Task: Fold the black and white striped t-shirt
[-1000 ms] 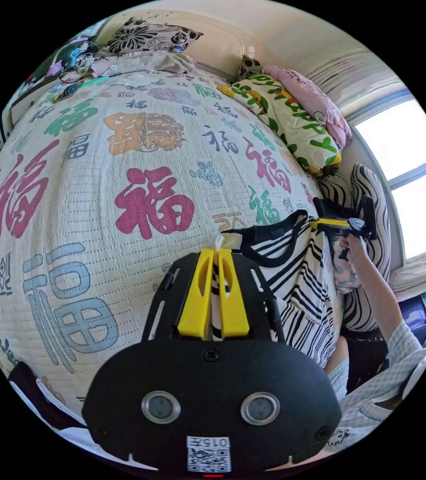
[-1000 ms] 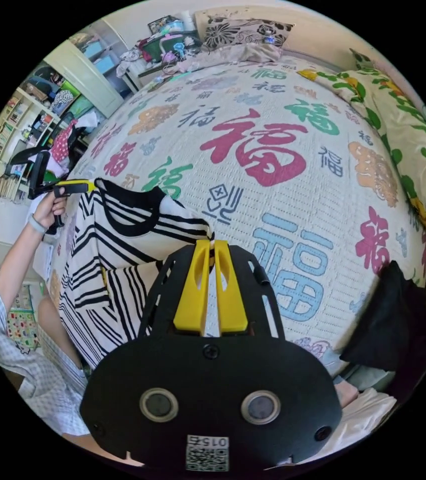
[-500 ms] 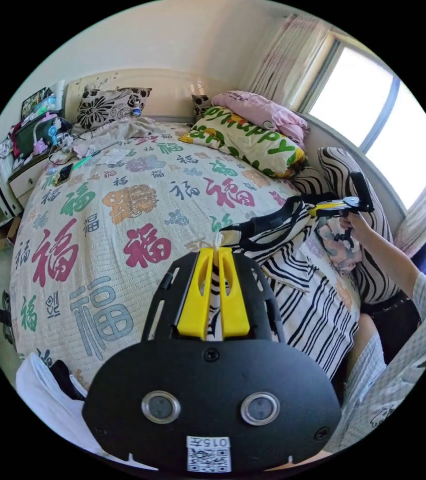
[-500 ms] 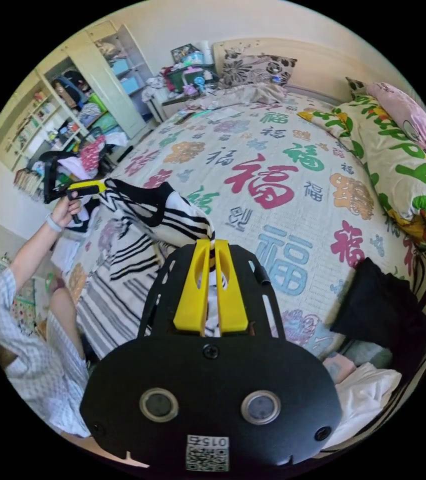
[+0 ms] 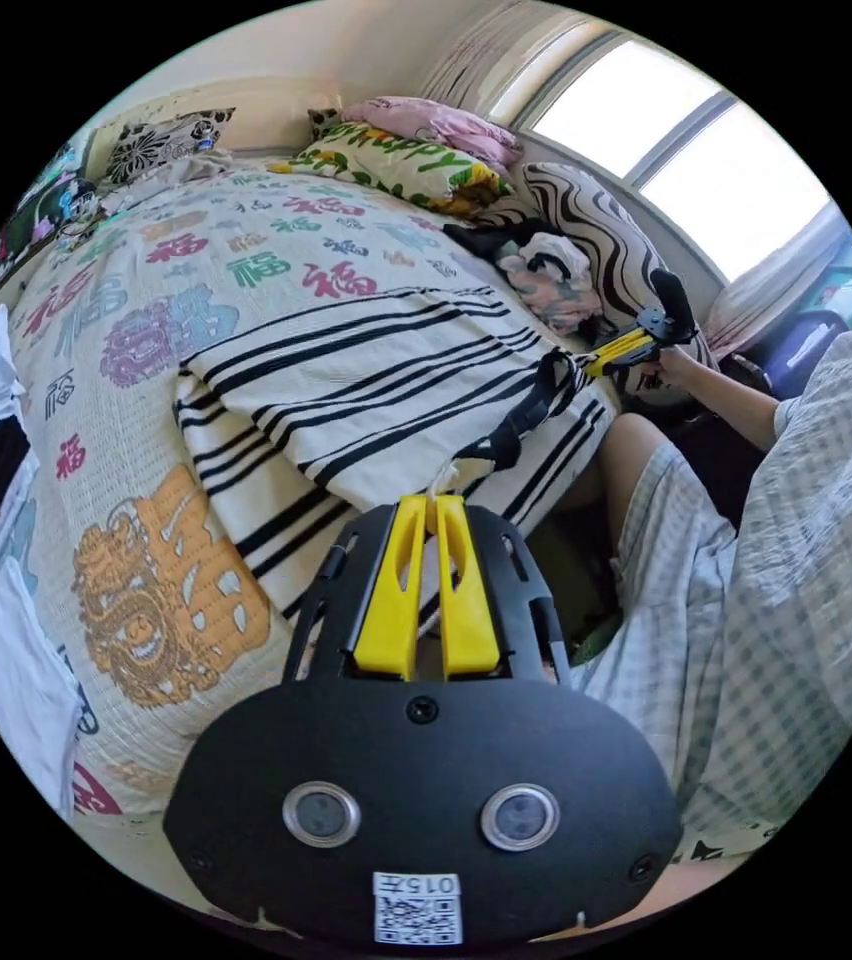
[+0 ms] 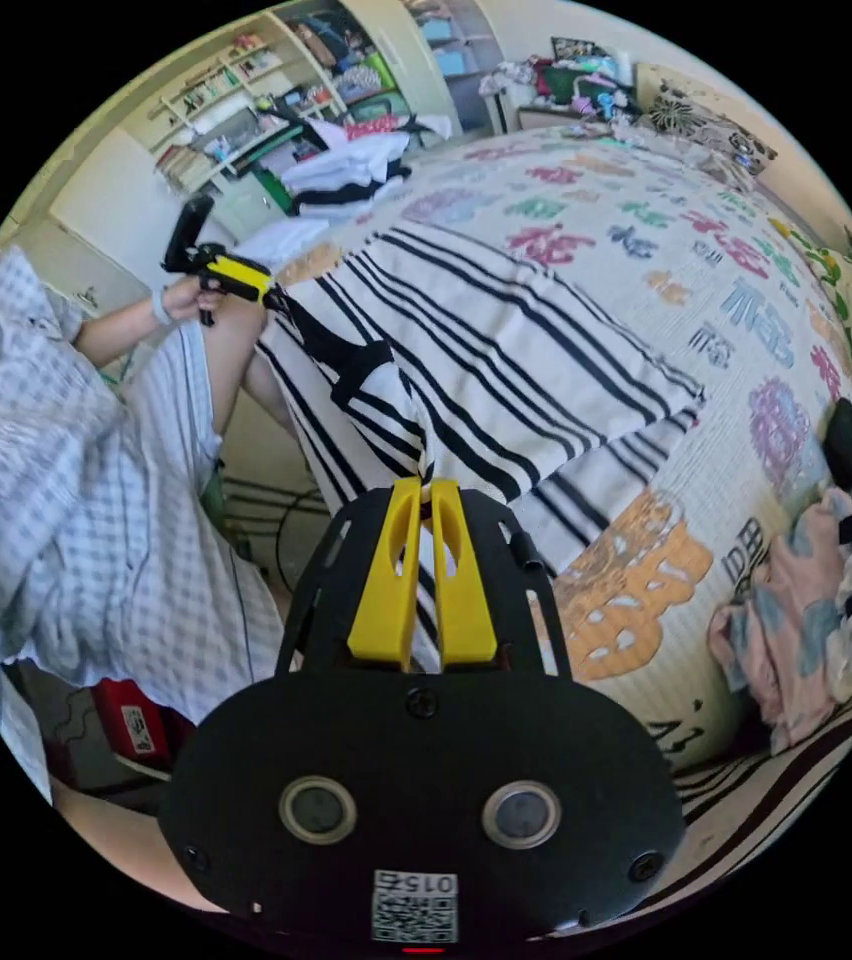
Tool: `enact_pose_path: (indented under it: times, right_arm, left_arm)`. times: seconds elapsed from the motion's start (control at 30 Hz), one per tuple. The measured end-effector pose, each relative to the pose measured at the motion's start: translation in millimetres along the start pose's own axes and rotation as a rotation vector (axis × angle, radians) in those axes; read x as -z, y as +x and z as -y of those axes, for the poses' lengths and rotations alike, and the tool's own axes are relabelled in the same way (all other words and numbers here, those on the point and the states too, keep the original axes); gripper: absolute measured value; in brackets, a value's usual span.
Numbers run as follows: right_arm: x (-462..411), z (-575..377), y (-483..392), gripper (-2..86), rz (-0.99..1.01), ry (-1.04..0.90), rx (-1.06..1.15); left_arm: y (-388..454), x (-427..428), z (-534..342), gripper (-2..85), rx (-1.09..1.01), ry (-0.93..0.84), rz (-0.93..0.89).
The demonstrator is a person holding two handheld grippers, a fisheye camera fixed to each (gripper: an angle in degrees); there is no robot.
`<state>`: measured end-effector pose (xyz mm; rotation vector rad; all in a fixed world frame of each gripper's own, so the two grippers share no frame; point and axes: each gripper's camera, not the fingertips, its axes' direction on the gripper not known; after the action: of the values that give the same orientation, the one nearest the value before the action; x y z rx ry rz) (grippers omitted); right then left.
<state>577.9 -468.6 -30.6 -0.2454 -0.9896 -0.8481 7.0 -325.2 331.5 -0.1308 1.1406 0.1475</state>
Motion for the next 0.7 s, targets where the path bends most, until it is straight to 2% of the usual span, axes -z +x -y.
enact_pose_path:
  times: [0.13, 0.23, 0.33, 0.47, 0.57, 0.7]
  right_arm:
    - [-25.0, -19.0, -16.0, 3.3, -0.047, -0.074, -0.052]
    - [-28.8, -29.8, -18.0, 4.8, -0.063, -0.138, -0.103]
    - [-16.2, -39.9, -18.0, 5.0, -0.055, -0.067, -0.195]
    - [-12.7, -41.4, -26.5, 4.9, -0.034, 0.042, -0.267]
    - [-32.6, -36.0, -33.9, 4.9, -0.074, -0.013, -0.295]
    - [-48.1, -46.8, -32.6, 4.8, -0.143, -0.067, -0.391]
  left_arm:
    - [42.0, -25.7, 1.5, 0.5, -0.092, -0.074, 0.178]
    - [65.4, -56.6, 6.3, 0.6, -0.154, -0.258, 0.244]
    - [83.6, -75.8, 1.6, 0.5, -0.205, -0.38, 0.297]
    - [96.7, -78.9, 1.1, 0.4, -0.137, -0.31, 0.286]
    - [101.1, -90.5, 8.4, 0.6, -0.046, -0.23, 0.199]
    - [112.7, -133.6, 18.4, 0.9, 0.008, -0.244, 0.237]
